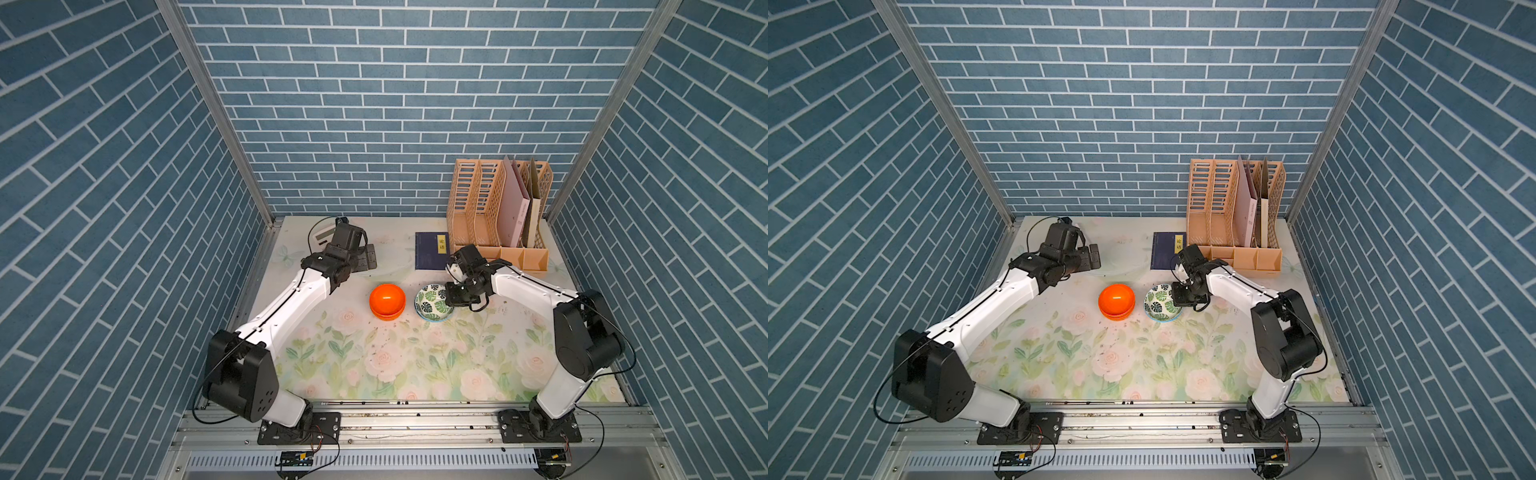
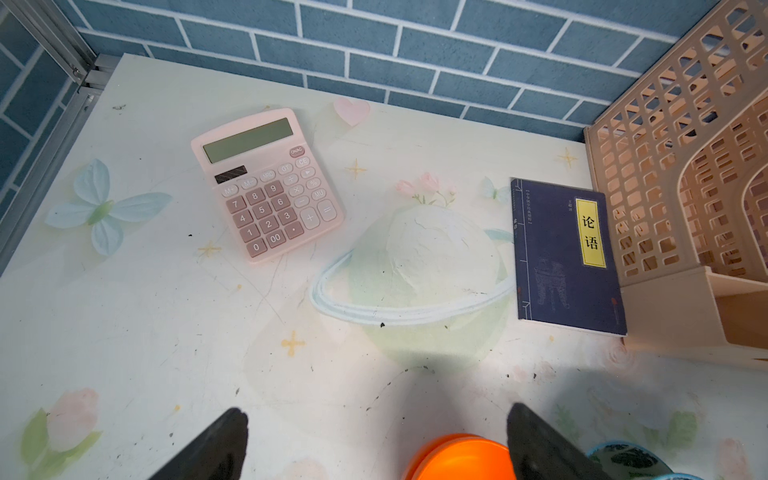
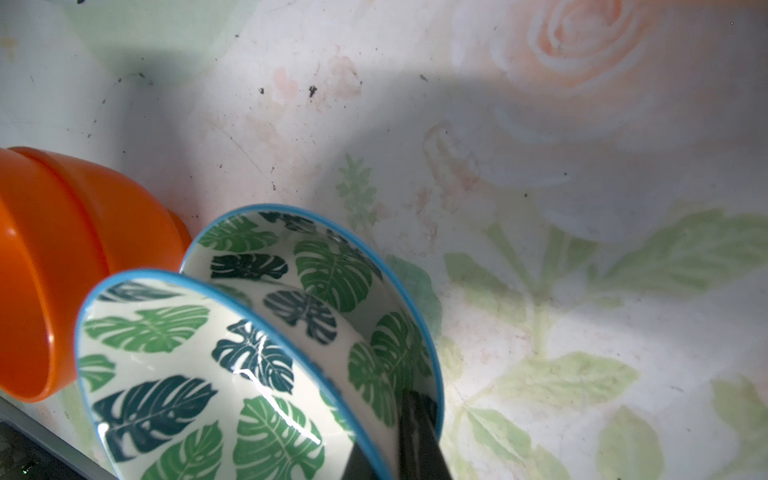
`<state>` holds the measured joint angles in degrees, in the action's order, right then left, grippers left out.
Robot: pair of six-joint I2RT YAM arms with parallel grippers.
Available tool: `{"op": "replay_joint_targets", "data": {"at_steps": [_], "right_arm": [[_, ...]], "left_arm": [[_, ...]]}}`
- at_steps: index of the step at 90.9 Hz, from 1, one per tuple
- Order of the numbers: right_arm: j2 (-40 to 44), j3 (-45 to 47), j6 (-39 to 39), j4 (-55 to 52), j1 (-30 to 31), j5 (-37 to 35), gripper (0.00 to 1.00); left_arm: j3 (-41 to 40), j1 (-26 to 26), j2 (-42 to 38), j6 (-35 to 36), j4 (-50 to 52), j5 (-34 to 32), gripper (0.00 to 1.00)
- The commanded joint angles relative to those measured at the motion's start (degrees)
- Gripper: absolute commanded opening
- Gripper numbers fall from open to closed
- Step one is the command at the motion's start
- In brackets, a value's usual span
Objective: Stack the bowls
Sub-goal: Place the bowl on the bowl.
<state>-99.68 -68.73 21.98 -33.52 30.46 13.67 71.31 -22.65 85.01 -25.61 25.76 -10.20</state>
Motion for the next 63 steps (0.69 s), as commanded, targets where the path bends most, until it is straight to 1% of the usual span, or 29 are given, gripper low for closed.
{"op": "replay_joint_targets", "data": {"at_steps": [1, 31, 37, 43, 45, 63], "right_arm": [[-0.93, -1.95, -2.06, -1.02, -0.09, -0.04, 0.06], [-1.91, -2.06, -2.2, -0.68, -0.05, -0.06, 0.13], [-1.92, -1.96, -2.2, -0.51, -0.05, 0.04, 0.17], [-1.79, -1.94, -2.09, -0.36, -0.05, 0.12, 0.24], [-1.76, -1.94, -2.11, -0.33, -0.07, 0.13, 0.25], [-1.32, -1.74, -1.88, -0.11, -0.01, 0.17, 0.27]], "left_arm": [[-1.21, 0.42, -1.69, 0.64, -0.62, 0.19, 1.0], [-2.44, 0.76, -2.54, 0.51, -1.34, 0.48, 1.0], [-2.49, 0.77, -2.65, 0.55, -1.41, 0.61, 1.0], [-2.65, 0.79, -2.65, 0.56, -1.5, 0.61, 1.0], [-2.66, 0.77, -2.68, 0.56, -1.5, 0.61, 1.0], [-2.86, 0.94, -2.74, 0.45, -1.68, 0.77, 1.0]]}}
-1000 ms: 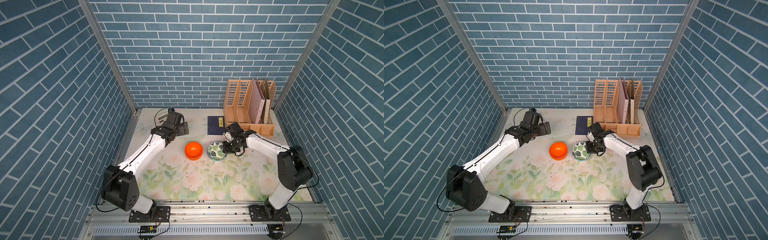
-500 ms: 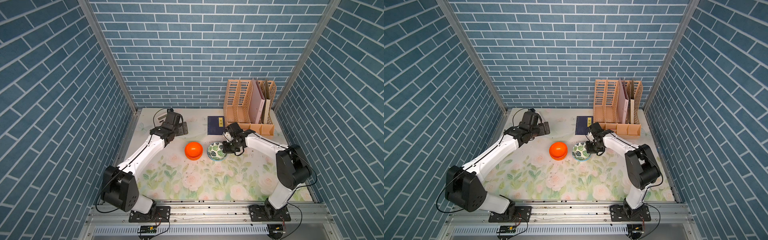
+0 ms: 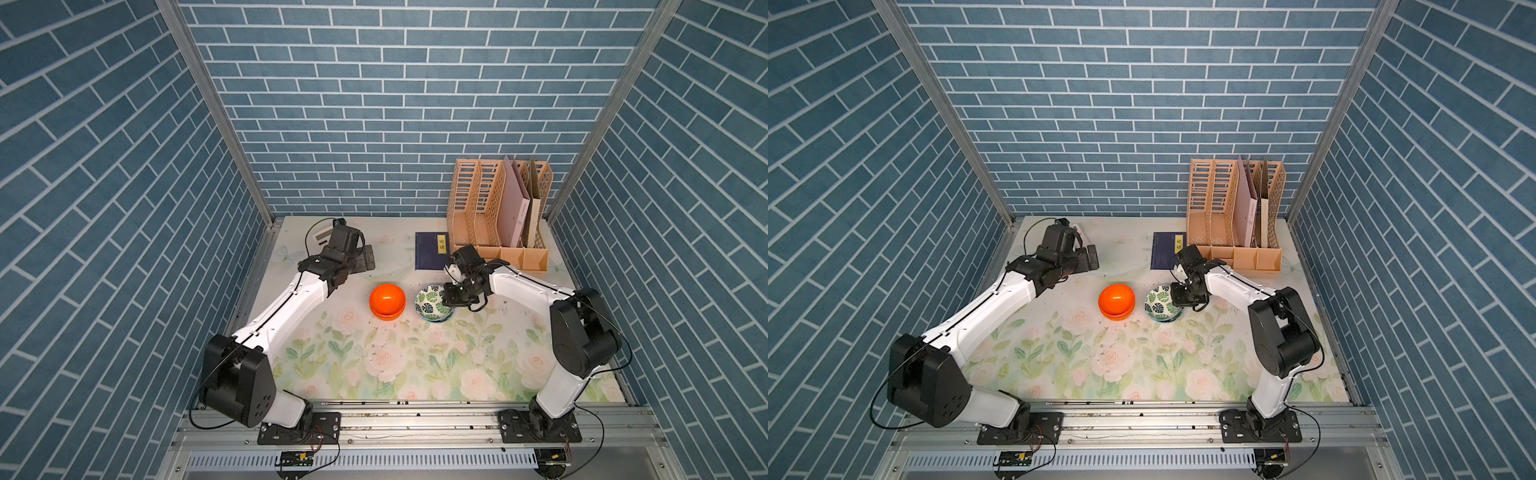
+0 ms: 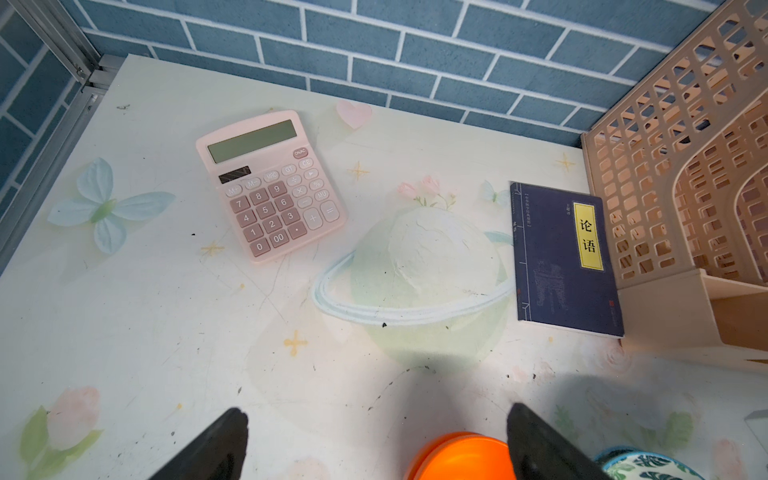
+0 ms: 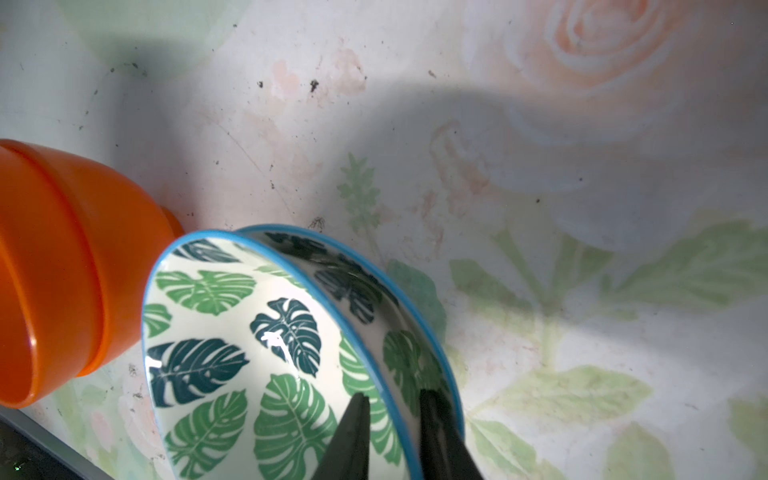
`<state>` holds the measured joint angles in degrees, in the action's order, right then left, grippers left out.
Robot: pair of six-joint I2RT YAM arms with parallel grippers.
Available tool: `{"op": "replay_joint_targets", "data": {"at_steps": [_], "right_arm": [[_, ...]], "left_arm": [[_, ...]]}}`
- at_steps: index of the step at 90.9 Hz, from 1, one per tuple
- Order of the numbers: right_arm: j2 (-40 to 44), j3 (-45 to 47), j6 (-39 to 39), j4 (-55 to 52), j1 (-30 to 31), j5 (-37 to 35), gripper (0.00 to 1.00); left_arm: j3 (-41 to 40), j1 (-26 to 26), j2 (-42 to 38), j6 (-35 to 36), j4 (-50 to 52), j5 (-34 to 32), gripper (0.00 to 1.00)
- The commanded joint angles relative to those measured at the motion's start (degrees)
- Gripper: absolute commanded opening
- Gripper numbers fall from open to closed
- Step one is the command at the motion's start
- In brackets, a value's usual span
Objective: Stack the bowls
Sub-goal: Place the bowl on the bowl.
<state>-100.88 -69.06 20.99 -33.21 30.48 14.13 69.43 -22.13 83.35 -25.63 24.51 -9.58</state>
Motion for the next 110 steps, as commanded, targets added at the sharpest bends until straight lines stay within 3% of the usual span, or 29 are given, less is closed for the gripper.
{"op": "replay_joint_targets", "data": {"at_steps": [1, 36, 77, 110], "right_arm": [[-0.07, -1.42, -0.88, -0.43, -0.05, -0.31, 0.27], [3.13, -3.28, -0.87, -2.55, -0.07, -2.04, 0.43], [7.88, -2.79, -0.76, -3.68, -0.08, -8.02, 0.44], [7.32, 1.81, 0.25, 1.47, -0.06, -6.99, 0.19]], "left_arm": [[-0.97, 0.46, -1.08, 0.48, -0.43, 0.13, 1.0], [-0.79, 0.66, -1.66, 0.49, -0.49, 0.56, 1.0], [-0.7, 0.63, -2.43, 0.6, -0.35, 0.7, 1.0], [-1.29, 0.63, -2.25, 0.45, -0.77, 1.39, 1.0]]}}
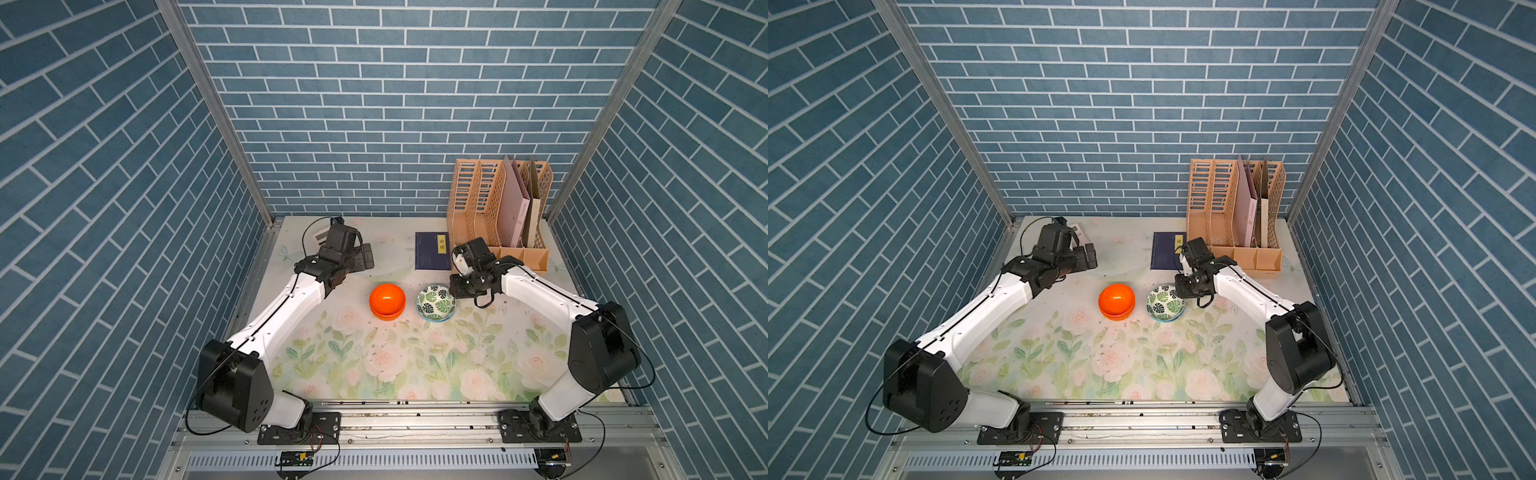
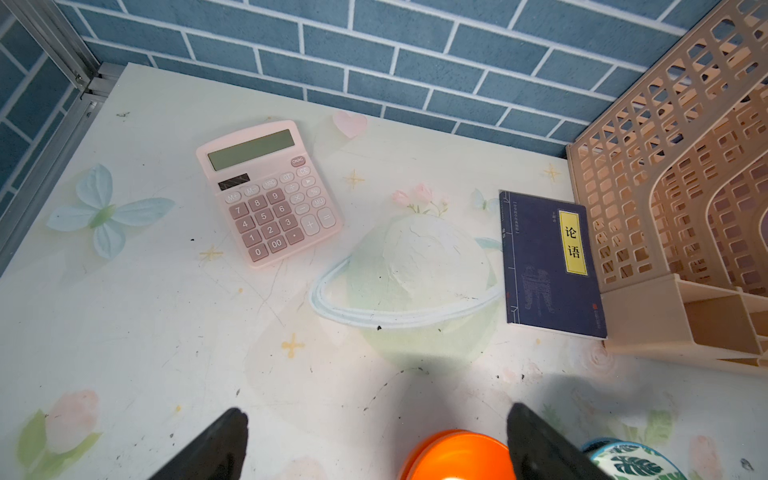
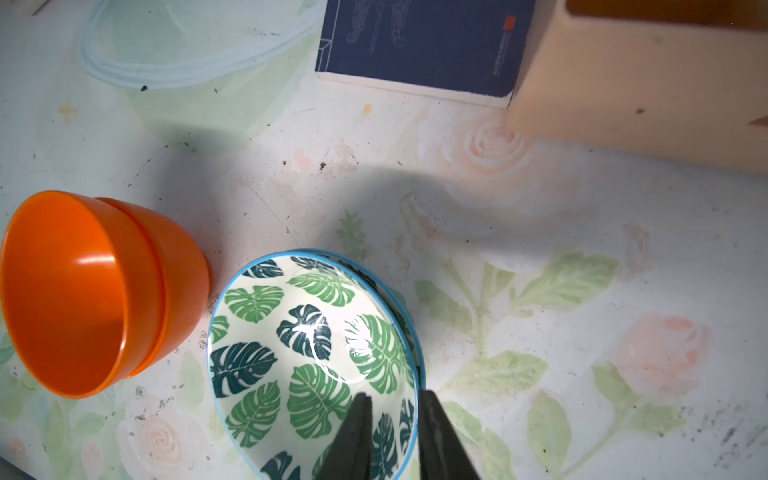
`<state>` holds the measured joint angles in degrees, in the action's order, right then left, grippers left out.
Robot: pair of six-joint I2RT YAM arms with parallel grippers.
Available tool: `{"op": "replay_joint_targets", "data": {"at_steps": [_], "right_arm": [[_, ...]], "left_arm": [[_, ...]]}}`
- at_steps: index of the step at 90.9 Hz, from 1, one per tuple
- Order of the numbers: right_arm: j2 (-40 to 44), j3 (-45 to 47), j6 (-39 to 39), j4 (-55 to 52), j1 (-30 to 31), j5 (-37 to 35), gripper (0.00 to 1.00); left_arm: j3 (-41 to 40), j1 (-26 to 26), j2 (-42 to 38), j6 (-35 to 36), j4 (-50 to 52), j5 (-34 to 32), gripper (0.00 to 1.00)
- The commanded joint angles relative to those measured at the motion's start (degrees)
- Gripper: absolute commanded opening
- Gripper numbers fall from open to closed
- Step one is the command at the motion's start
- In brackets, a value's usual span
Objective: Stack the bowls
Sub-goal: Place the bowl on the bowl.
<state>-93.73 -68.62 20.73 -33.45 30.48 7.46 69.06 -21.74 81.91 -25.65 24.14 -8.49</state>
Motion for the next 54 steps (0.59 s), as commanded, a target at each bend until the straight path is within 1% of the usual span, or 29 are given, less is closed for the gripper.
{"op": "replay_joint_targets", "data": {"at_steps": [1, 15, 28, 54], "right_arm": [[0.15, 1.55, 0.52, 1.85, -0.06, -0.25, 0.19], [-0.2, 2.71, 0.71, 3.12, -0.07, -0.33, 0.19], [-0.18, 3.54, 0.97, 3.87, -0.07, -0.24, 0.13], [-0.93, 4.49, 1.33, 5.06, -0.07, 0.09, 0.1]], "left_arm": [[-0.93, 0.26, -0.79, 0.45, -0.36, 0.27, 1.0], [-0.94, 0.27, -1.07, 0.51, -0.32, 0.15, 1.0], [-1.22, 0.28, -1.2, 0.36, -0.36, 0.12, 1.0], [-1.29, 0.26, -1.42, 0.39, -0.36, -0.19, 1.0]]}}
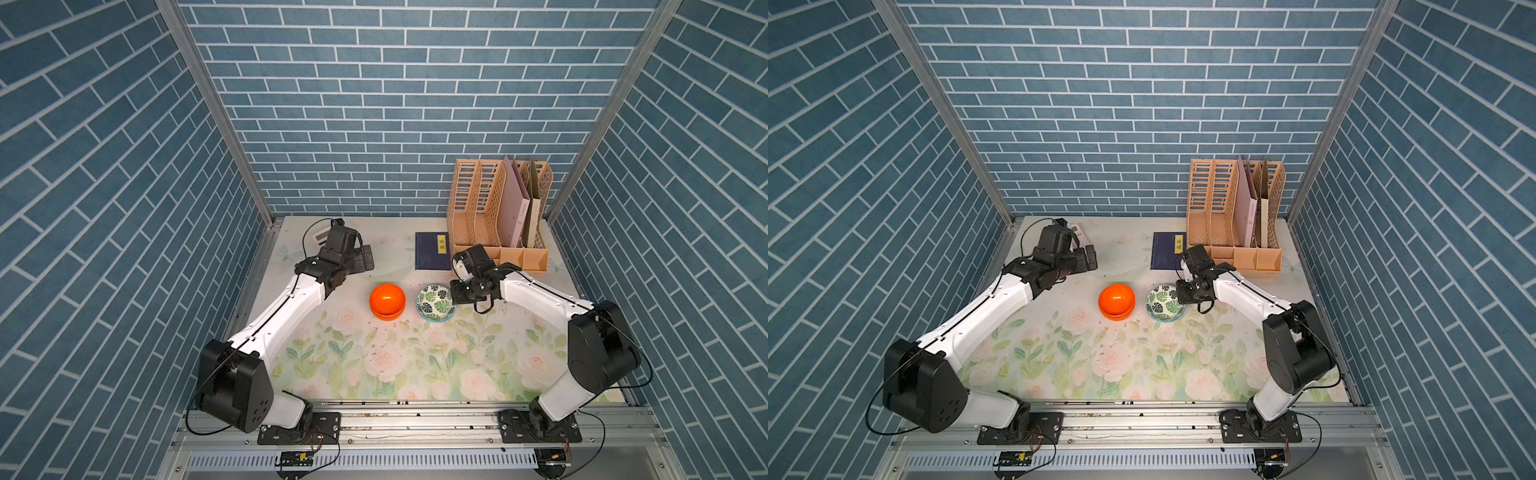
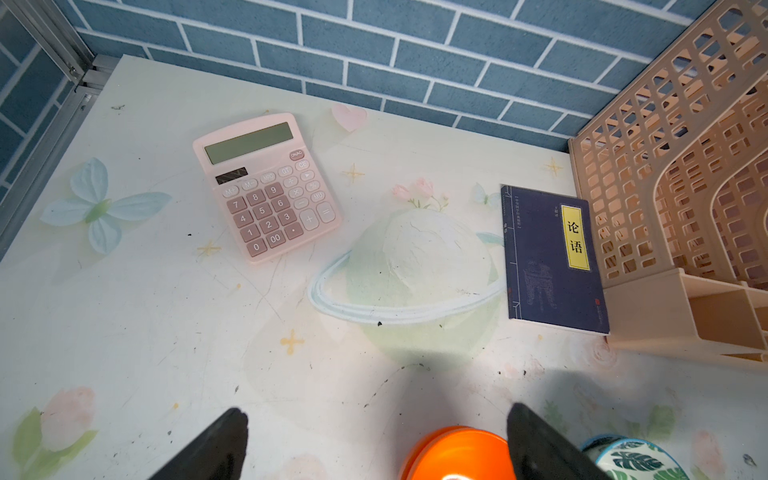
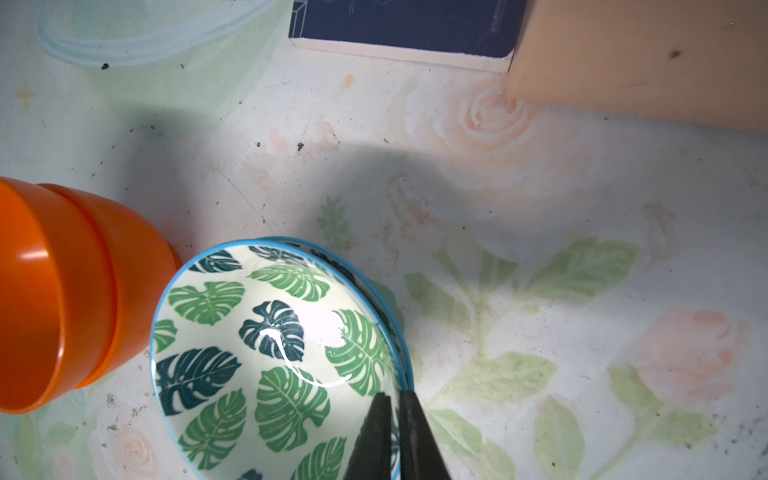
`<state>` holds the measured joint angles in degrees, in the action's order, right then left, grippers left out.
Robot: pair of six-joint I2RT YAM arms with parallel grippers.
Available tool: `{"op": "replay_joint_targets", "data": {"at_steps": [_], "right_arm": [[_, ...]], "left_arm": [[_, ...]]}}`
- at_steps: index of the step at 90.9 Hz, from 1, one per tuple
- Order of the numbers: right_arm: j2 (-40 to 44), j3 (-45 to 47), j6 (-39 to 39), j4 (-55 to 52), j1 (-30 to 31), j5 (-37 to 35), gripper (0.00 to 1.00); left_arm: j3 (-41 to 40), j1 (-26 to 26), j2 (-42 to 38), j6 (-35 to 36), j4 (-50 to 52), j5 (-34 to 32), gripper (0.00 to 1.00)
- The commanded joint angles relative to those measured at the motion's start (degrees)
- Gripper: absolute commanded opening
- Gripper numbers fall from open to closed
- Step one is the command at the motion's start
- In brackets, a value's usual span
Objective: Stack the bowls
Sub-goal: Place the bowl on the bowl.
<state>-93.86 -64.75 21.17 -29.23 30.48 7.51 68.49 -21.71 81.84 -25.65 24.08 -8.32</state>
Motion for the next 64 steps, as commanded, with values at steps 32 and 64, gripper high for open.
{"op": "replay_joint_targets", "data": {"at_steps": [32, 64], "right_arm": [[1.48, -1.41, 1.45, 0.27, -0.07, -0.62, 0.24], [-4.15, -9.37, -8.07, -0.24, 2.86, -4.54, 0.38]], "left_arm": [[-0.79, 0.27, -1.21, 0.57, -0.5, -0.07, 1.0], [-1.16, 0.23, -0.41, 0.58, -0.96, 0.3, 1.0]]}}
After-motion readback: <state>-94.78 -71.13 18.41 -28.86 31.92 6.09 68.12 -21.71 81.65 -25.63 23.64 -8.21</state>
